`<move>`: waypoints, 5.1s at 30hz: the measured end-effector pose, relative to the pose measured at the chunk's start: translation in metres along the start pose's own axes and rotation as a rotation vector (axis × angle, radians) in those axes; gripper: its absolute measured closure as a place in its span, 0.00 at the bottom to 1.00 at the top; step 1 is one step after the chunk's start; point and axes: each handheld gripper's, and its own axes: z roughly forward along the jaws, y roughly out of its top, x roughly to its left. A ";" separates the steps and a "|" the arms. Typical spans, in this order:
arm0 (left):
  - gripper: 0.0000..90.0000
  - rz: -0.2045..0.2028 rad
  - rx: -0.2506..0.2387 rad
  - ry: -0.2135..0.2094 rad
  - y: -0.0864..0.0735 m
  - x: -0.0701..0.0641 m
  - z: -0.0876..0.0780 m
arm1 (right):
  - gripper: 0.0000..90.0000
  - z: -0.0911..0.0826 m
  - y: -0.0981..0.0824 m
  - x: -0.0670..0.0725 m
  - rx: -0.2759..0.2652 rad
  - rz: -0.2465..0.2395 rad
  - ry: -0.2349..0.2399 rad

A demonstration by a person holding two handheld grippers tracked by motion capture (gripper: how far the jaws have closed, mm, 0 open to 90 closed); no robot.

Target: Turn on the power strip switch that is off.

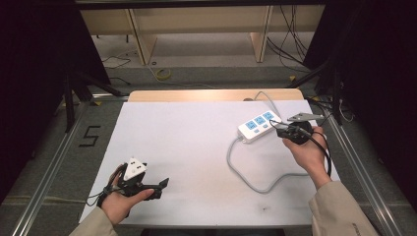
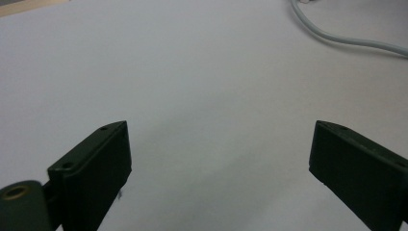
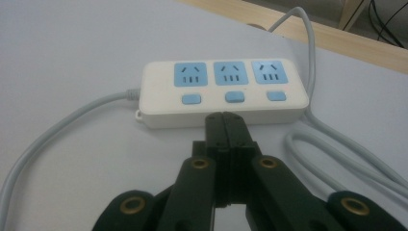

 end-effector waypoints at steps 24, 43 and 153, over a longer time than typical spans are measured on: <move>0.08 0.004 -0.002 0.003 0.000 -0.001 0.000 | 1.00 0.015 0.013 -0.005 0.054 -0.007 -0.005; 0.08 0.000 0.001 -0.001 0.000 -0.001 0.001 | 1.00 0.025 0.025 -0.007 0.078 -0.009 -0.010; 0.08 0.004 0.004 -0.015 0.000 -0.004 0.004 | 1.00 0.076 0.061 -0.028 0.222 0.027 -0.017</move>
